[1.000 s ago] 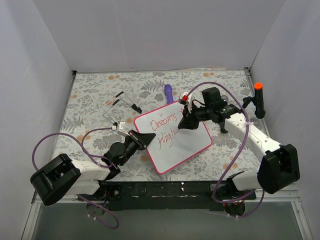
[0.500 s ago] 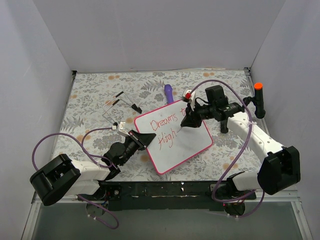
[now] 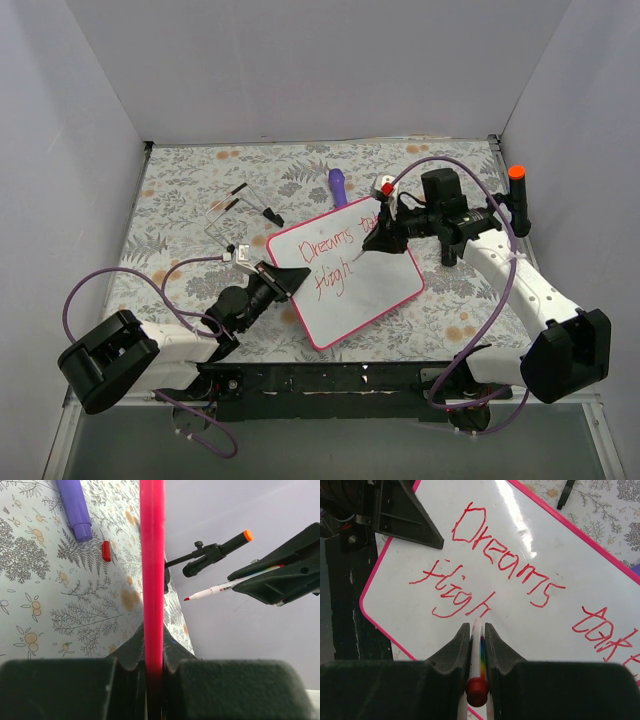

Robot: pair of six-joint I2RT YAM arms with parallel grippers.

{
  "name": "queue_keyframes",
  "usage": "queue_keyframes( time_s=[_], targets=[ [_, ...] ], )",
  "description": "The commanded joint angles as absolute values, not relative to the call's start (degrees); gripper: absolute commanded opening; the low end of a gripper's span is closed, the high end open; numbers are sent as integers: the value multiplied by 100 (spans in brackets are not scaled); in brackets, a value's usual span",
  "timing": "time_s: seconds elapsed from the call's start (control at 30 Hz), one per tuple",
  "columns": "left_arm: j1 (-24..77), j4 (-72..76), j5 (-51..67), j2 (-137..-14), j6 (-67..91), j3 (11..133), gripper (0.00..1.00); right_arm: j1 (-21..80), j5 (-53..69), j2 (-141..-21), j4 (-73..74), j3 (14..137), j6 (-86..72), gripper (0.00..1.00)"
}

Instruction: Write a sentence on the whiteboard

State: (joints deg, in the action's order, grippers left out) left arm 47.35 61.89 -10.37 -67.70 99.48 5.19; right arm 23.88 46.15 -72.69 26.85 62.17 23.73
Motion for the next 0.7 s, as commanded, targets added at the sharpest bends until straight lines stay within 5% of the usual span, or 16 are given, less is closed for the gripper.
queue_keyframes(
  time_s=[0.0,0.67],
  targets=[
    [4746,7348,-1090,-6469,10222,589,0,2294,4834,-7163,2470,6144,2259,1],
    [4746,7427,-1107,-6460,10248,527,0,1952,4869,-7128,2136,5897,2171,1]
  ],
)
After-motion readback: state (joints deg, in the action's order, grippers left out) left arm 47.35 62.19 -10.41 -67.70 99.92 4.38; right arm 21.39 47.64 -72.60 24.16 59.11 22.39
